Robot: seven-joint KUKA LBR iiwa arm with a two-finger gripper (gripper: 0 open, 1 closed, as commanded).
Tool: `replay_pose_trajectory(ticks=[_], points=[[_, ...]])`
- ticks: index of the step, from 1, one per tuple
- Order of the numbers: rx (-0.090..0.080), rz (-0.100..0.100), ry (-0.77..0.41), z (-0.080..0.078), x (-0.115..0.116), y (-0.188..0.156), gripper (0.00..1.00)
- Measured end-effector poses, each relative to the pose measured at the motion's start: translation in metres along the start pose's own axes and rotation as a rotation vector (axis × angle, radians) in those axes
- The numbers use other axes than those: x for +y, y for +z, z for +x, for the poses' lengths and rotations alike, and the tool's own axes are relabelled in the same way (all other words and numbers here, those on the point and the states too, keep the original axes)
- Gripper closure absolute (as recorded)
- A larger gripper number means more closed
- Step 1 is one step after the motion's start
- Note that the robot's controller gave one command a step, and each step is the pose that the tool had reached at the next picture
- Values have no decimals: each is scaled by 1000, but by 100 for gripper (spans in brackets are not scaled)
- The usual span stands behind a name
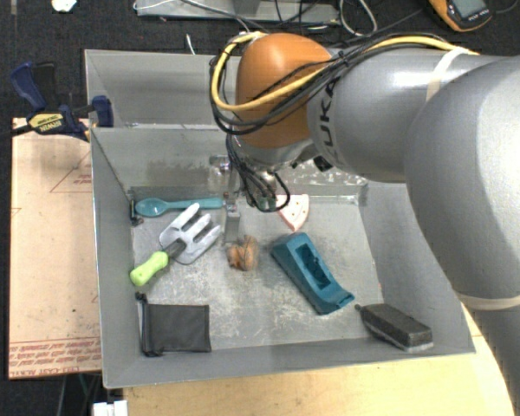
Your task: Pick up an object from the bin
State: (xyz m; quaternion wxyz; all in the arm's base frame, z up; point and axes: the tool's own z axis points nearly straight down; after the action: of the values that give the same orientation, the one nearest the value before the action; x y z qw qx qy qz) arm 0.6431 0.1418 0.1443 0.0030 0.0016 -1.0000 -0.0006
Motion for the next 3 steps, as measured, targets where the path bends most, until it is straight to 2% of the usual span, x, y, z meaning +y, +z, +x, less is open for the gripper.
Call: replay_pose_trajectory(ticks=[1, 2, 3], points=[[-7, -1, 2, -2, 0, -5, 0], [-13, -4, 36, 1, 18, 52, 0], [-8, -4, 53, 11, 22, 85, 0]])
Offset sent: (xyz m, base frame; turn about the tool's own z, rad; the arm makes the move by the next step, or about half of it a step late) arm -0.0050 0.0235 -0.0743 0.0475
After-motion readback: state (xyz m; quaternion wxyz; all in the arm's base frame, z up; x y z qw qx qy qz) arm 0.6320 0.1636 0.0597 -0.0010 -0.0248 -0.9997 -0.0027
